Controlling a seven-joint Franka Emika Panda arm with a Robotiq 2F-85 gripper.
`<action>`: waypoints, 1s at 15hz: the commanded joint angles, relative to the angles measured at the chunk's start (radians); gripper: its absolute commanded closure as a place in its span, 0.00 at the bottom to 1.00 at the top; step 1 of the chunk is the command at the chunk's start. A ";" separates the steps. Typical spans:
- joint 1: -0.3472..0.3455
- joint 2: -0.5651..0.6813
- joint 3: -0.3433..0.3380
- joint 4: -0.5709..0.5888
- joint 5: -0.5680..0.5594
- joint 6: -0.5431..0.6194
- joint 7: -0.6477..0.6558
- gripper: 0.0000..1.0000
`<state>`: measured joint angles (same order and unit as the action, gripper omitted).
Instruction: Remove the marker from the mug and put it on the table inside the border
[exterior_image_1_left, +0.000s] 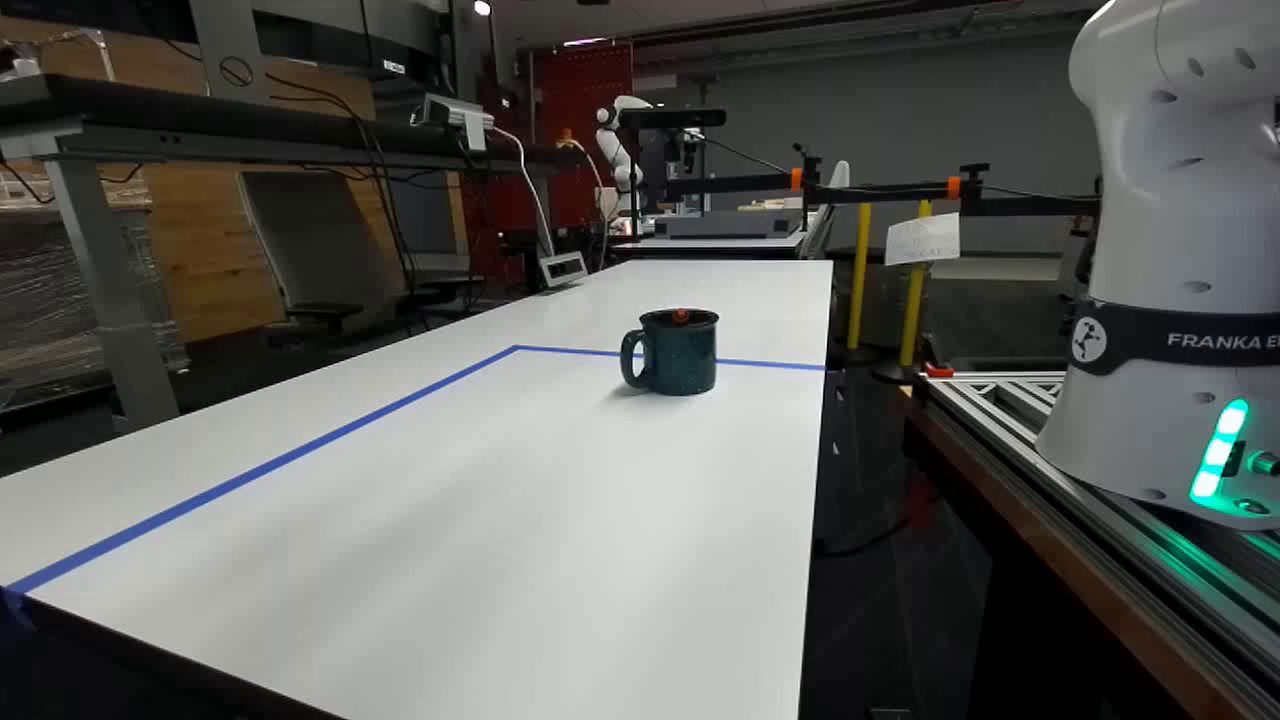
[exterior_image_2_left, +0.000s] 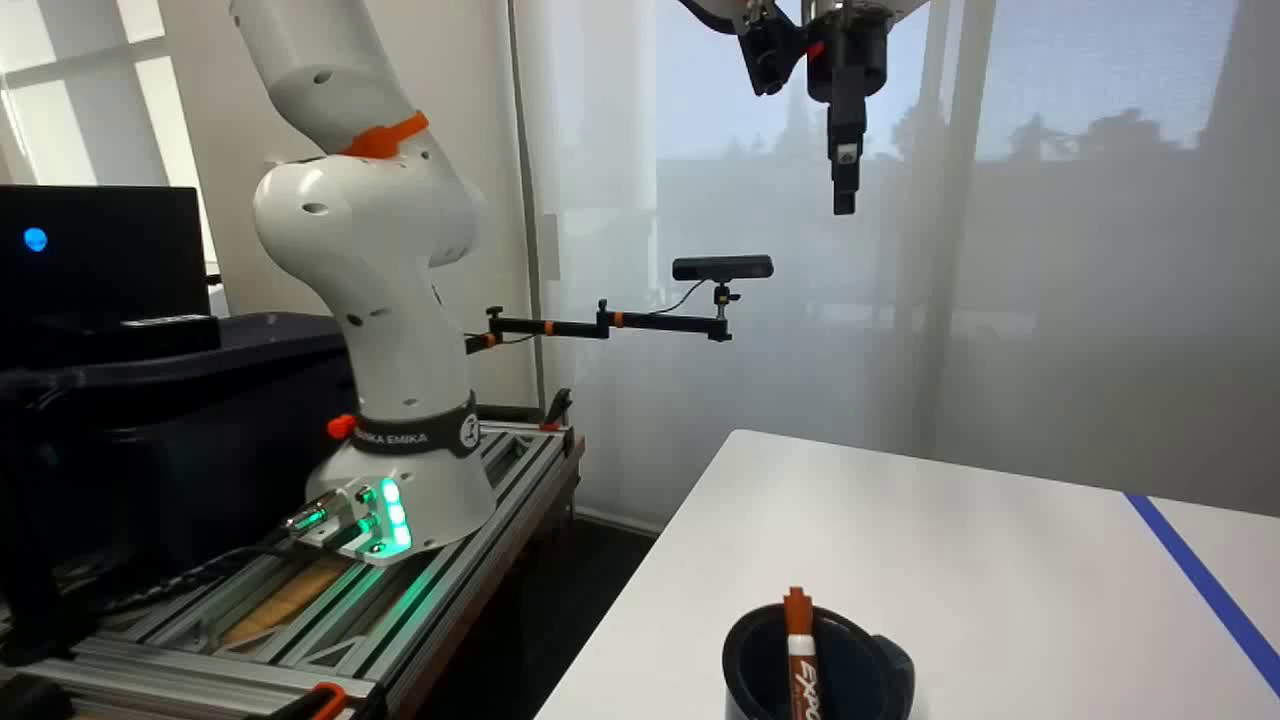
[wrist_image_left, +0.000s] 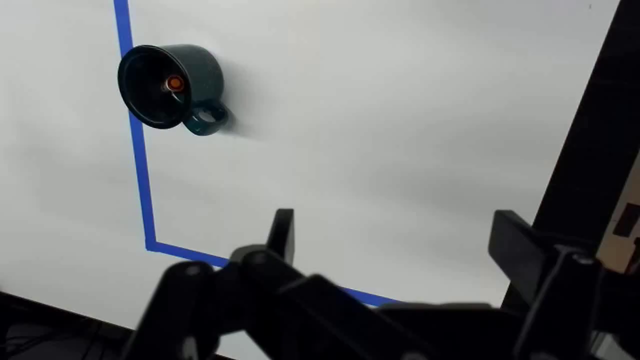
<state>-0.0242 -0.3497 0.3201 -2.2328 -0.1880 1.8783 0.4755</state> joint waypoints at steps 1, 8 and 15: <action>0.036 0.005 -0.032 0.003 -0.012 -0.004 0.010 0.00; 0.024 0.004 -0.050 -0.020 0.029 0.022 0.107 0.00; 0.001 -0.065 -0.143 -0.249 0.103 0.167 0.351 0.00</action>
<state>-0.0177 -0.3476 0.2050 -2.3676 -0.1276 1.9761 0.7345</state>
